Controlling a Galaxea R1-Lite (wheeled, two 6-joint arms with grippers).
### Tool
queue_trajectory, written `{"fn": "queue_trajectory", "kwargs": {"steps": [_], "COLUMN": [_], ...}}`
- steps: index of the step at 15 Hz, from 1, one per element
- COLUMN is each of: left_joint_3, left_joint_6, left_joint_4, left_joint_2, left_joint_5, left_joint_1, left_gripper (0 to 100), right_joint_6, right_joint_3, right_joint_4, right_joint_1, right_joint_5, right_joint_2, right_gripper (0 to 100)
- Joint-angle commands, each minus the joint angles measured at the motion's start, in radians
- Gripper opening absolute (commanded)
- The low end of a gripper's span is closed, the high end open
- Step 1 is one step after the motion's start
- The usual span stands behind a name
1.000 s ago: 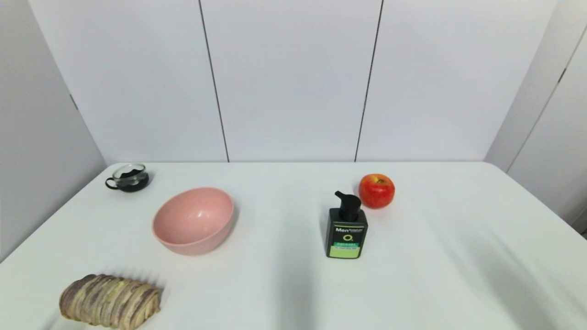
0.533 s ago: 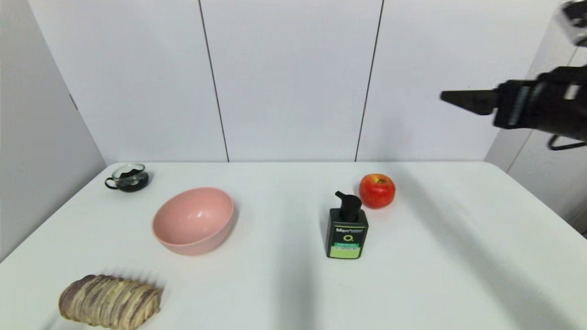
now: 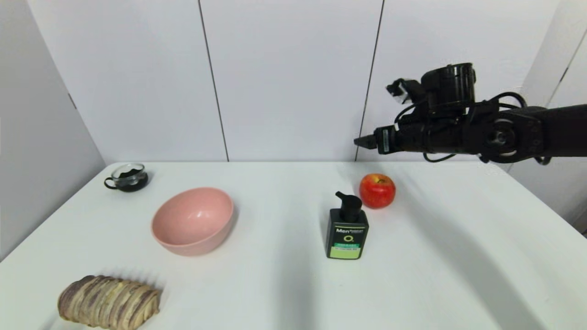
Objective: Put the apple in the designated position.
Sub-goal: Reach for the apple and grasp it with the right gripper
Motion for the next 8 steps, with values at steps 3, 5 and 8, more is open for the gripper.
{"fn": "queue_trajectory", "kwargs": {"steps": [3, 5, 8], "left_joint_3": [0.000, 0.000, 0.000], "left_joint_6": [0.000, 0.000, 0.000], "left_joint_4": [0.000, 0.000, 0.000], "left_joint_2": [0.001, 0.001, 0.001], "left_joint_5": [0.000, 0.000, 0.000], "left_joint_1": [-0.001, 0.001, 0.001], "left_gripper": [100, 100, 100], "right_joint_6": [0.000, 0.001, 0.001], "right_joint_3": [0.005, 0.015, 0.038], "right_joint_4": [0.117, 0.125, 0.136], "right_joint_1": [-0.026, -0.032, -0.032], "right_joint_5": [-0.015, -0.012, -0.001], "right_joint_2": [0.022, 0.022, 0.027], "right_gripper": [100, 100, 100]}}
